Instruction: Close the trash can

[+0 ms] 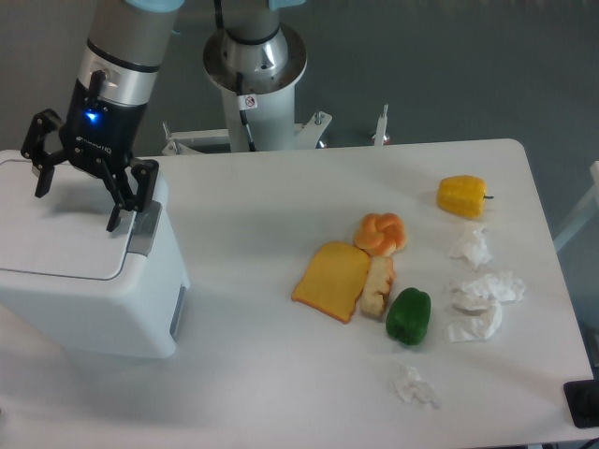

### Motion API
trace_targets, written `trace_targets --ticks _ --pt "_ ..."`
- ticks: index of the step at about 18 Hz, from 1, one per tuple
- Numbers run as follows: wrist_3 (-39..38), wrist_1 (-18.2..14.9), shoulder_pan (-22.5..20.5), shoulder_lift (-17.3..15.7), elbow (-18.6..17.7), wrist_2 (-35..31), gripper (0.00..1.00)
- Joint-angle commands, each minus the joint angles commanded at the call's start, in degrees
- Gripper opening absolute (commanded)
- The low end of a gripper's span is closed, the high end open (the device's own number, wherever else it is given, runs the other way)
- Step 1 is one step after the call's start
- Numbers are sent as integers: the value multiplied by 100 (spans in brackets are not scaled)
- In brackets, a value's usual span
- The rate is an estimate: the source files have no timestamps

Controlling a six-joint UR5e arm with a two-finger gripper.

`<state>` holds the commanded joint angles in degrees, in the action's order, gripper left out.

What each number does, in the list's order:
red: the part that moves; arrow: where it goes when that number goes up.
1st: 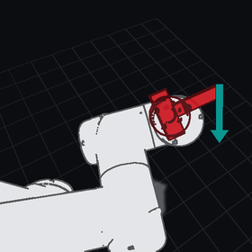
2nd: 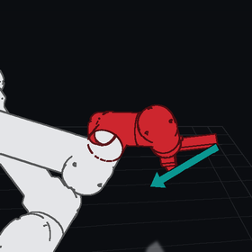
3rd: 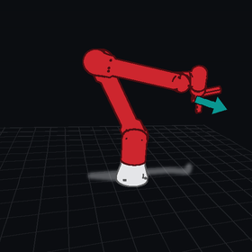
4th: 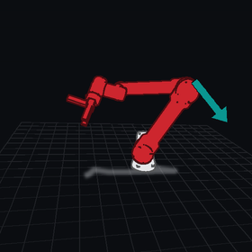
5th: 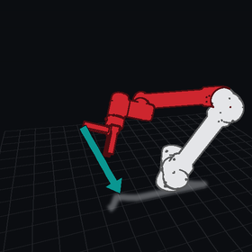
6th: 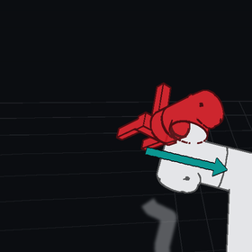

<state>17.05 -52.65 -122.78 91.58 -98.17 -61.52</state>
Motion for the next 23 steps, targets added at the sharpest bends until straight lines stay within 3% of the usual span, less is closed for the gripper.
trace_targets --ticks 15,23 --pt "-70 -132 -70 -105 -62 79 100" --pt "-220 -132 -219 -132 368 61 100"
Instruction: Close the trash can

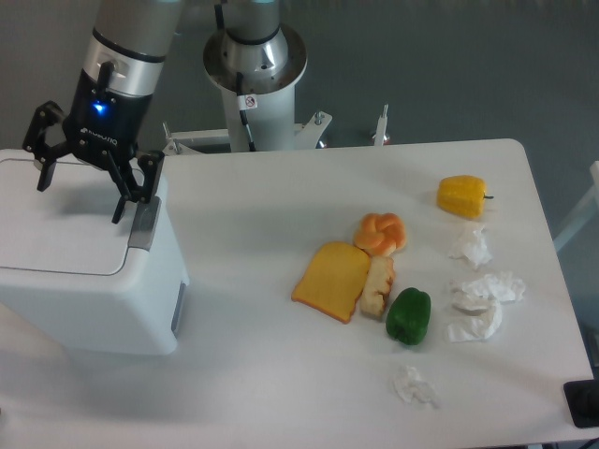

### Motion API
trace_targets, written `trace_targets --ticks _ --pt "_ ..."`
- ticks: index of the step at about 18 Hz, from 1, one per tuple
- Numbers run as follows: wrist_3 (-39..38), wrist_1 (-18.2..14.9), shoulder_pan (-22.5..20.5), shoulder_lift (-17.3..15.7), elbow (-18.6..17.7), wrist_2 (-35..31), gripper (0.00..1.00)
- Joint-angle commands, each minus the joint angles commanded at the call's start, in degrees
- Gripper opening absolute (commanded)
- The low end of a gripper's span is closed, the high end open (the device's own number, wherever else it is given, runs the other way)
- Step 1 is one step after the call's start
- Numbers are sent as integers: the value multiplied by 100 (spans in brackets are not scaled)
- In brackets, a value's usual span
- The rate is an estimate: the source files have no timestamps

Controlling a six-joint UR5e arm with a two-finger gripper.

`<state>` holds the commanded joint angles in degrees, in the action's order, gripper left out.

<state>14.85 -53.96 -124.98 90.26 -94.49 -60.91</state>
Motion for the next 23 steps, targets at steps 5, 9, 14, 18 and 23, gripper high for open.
trace_targets --ticks 5,9,14,18,23 --pt "474 17 -343 -18 88 0 100" --pt "536 44 -1009 -105 194 -18 100" --pt "903 18 -1809 -70 308 210 100" --pt "1782 0 -2416 -105 308 246 100" --pt "2678 -61 -2865 -202 89 -157 100"
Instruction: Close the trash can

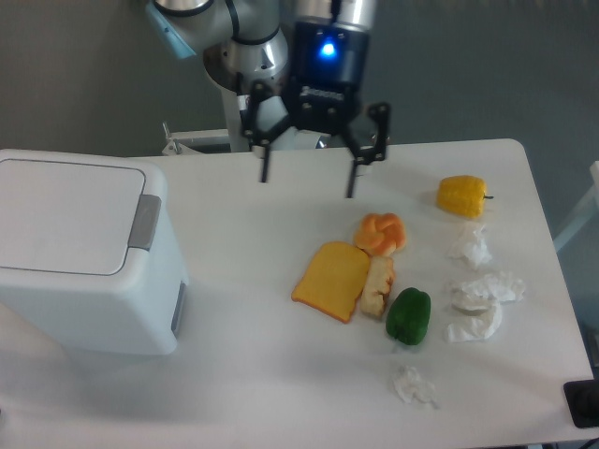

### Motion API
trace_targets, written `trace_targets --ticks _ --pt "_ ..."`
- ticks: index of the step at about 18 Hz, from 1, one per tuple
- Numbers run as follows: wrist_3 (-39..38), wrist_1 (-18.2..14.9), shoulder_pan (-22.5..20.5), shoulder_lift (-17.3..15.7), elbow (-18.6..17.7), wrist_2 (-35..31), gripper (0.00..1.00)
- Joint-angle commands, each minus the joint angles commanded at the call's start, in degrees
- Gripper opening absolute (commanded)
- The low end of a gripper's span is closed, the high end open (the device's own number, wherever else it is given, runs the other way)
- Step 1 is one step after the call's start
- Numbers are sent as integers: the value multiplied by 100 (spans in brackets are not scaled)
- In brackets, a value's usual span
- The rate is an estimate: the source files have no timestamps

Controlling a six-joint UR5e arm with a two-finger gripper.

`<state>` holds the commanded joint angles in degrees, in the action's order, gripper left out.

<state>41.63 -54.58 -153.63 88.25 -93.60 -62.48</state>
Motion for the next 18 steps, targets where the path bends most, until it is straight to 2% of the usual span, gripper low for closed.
trace_targets --ticks 1,10,18 --pt "307 -61 -62 -35 -53 -88 100" --pt "3409 -1458 -1125 -492 -106 -493 100" --pt "5643 -2346 -2100 -765 -150 -774 100"
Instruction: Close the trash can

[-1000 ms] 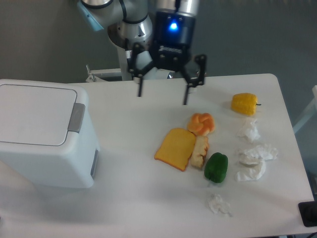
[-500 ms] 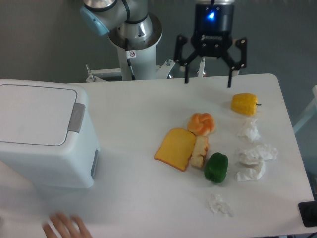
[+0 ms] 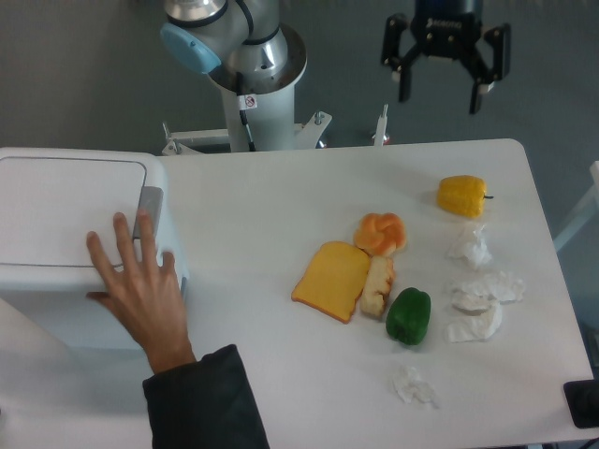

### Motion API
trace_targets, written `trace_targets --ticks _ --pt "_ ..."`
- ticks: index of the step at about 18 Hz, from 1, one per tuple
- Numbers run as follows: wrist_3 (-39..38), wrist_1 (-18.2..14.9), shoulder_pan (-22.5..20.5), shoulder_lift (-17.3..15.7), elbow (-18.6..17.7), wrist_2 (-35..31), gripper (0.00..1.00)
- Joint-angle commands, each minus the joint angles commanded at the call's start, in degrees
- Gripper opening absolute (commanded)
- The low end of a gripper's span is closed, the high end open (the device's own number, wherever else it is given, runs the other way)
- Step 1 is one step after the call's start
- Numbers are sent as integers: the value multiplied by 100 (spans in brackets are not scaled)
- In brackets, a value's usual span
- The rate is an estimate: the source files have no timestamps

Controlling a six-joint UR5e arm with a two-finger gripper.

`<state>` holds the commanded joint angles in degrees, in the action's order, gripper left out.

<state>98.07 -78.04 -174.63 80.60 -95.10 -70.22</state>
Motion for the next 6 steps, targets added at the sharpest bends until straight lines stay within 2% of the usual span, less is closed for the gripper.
trace_targets --ticks 3,6 --pt "467 -176 -246 -35 -9 -9 100" --pt "503 -186 -317 -44 -17 8 100"
